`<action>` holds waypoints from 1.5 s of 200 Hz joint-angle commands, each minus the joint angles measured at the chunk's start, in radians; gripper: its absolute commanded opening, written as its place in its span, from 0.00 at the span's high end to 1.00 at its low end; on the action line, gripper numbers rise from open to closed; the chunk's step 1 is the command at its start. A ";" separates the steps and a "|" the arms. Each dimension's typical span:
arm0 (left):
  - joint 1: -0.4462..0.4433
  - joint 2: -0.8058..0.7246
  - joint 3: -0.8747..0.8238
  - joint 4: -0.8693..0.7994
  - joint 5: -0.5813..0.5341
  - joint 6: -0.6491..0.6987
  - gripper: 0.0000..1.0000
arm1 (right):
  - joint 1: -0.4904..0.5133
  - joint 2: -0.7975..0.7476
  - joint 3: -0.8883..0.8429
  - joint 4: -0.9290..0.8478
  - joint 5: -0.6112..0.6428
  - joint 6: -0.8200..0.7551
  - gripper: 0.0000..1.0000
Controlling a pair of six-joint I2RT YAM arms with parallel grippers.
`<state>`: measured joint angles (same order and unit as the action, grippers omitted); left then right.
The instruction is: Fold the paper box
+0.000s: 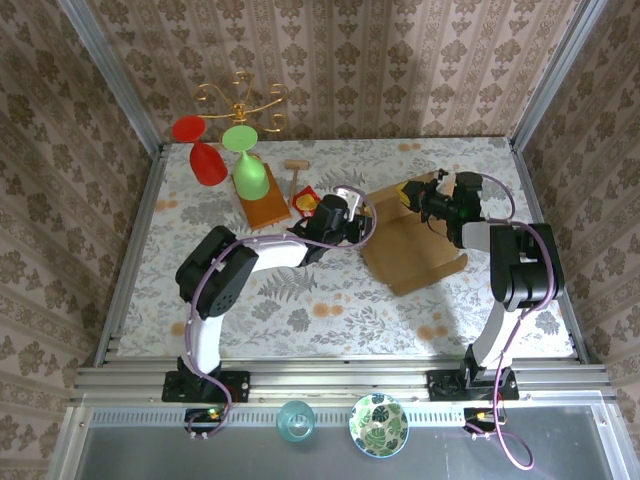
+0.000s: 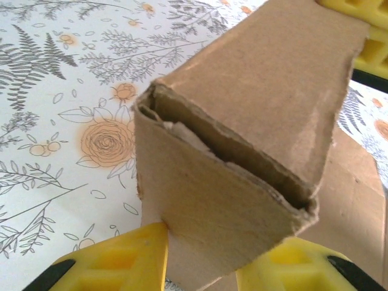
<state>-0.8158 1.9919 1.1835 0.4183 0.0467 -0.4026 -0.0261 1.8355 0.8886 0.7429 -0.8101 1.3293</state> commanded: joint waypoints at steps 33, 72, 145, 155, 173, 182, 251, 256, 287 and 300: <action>-0.013 0.060 0.062 -0.032 -0.113 -0.046 0.66 | 0.026 0.024 -0.065 0.005 0.015 0.053 1.00; -0.032 0.096 0.125 -0.115 -0.197 -0.037 0.66 | 0.029 0.030 -0.065 -0.002 0.022 0.057 1.00; -0.050 0.161 0.197 -0.196 -0.314 -0.060 0.91 | 0.034 0.024 -0.061 -0.003 0.037 0.080 1.00; -0.056 0.168 0.210 -0.208 -0.329 -0.062 0.95 | 0.035 0.022 -0.066 0.005 0.046 0.089 1.00; -0.066 0.182 0.232 -0.226 -0.357 -0.064 1.00 | 0.041 0.020 -0.072 0.025 0.057 0.107 1.00; -0.073 0.188 0.245 -0.245 -0.374 -0.065 1.00 | 0.044 0.018 -0.075 0.033 0.065 0.113 1.00; -0.091 0.236 0.326 -0.345 -0.469 -0.073 0.77 | 0.070 -0.020 -0.123 0.046 0.127 0.116 1.00; -0.091 0.241 0.332 -0.353 -0.472 -0.074 0.75 | 0.071 -0.021 -0.127 0.053 0.129 0.117 1.00; -0.085 0.271 0.381 -0.391 -0.477 -0.074 0.79 | 0.077 -0.015 -0.147 0.090 0.143 0.132 1.00; -0.085 0.279 0.395 -0.408 -0.487 -0.077 0.83 | 0.077 -0.018 -0.154 0.095 0.150 0.136 1.00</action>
<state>-0.9035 2.2162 1.5414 0.0906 -0.4324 -0.4717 0.0177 1.8099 0.7868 0.9123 -0.5941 1.4479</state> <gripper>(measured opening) 0.199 0.060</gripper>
